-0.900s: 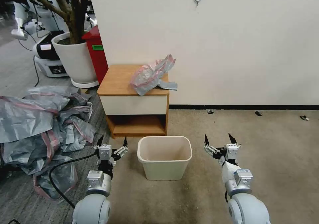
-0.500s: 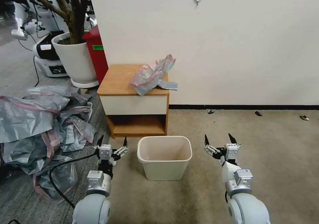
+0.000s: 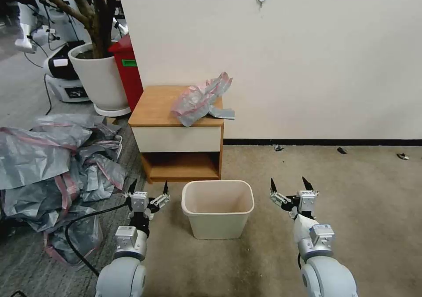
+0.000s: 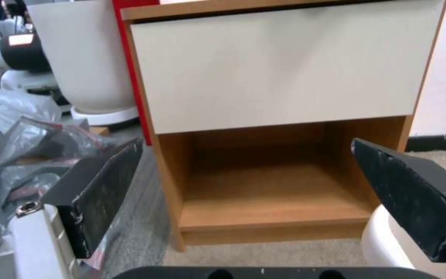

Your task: Pick up the garbage bag from the table and place it over the trash can.

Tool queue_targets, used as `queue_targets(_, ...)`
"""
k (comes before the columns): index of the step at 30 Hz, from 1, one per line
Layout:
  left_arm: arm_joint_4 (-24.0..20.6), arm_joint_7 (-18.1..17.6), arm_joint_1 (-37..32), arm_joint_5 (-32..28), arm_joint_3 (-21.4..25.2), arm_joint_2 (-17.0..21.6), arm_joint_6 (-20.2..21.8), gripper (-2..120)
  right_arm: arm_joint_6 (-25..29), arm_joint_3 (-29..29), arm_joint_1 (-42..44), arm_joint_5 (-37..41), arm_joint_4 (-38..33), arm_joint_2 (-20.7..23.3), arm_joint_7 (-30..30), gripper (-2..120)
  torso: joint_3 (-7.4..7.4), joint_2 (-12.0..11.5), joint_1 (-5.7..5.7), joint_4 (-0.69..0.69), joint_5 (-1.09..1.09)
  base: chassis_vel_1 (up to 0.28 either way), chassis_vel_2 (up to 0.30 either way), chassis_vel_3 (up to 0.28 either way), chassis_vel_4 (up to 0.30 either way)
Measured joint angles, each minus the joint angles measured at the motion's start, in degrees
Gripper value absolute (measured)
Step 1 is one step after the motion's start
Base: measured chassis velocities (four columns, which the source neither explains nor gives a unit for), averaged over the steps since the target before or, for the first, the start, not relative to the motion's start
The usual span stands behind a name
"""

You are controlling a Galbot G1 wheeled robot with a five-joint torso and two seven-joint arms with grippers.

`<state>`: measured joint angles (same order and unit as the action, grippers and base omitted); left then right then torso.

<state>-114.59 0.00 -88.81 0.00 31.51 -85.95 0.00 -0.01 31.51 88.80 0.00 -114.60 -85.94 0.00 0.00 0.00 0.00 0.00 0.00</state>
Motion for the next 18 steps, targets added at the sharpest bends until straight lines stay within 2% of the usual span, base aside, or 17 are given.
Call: queue_targets(18, 0.0, 0.0, 0.0, 0.0, 0.0, 0.0, 0.0, 100, 0.0, 0.0, 0.0, 0.0, 0.0, 0.0, 0.0, 100, 0.0, 0.0, 0.0, 0.0, 0.0, 0.0, 0.0, 0.0, 0.0)
